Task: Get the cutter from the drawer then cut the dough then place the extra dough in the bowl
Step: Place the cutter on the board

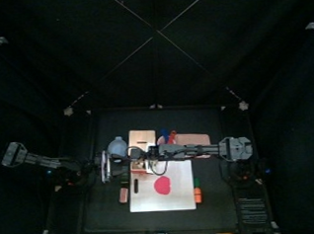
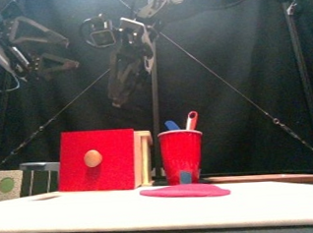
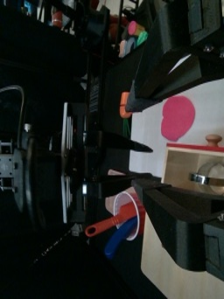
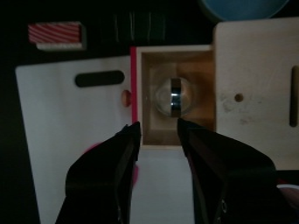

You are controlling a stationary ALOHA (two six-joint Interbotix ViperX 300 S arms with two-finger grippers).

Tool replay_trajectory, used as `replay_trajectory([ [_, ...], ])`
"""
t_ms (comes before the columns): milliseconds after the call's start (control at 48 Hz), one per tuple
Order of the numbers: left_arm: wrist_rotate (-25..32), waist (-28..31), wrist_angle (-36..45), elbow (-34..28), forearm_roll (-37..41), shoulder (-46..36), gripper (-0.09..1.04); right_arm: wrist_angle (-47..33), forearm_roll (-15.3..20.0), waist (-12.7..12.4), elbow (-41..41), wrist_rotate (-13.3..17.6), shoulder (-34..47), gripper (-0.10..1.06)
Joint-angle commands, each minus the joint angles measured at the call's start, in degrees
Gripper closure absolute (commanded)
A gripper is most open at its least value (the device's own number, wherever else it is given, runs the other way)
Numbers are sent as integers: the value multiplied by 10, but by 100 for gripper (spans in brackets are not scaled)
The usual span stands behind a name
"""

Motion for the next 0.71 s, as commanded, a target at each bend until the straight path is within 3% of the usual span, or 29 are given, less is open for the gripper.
replay_trajectory([
  [21,-2,2,-3,6,7,-3,0,21,0,-4,-47,-1,3,21],
  [292,-3,-3,-3,26,10,-9,0,40,-19,-9,-82,-1,40,21],
  [708,-3,-19,1,28,11,-10,0,46,-22,-15,-90,-1,73,21],
])
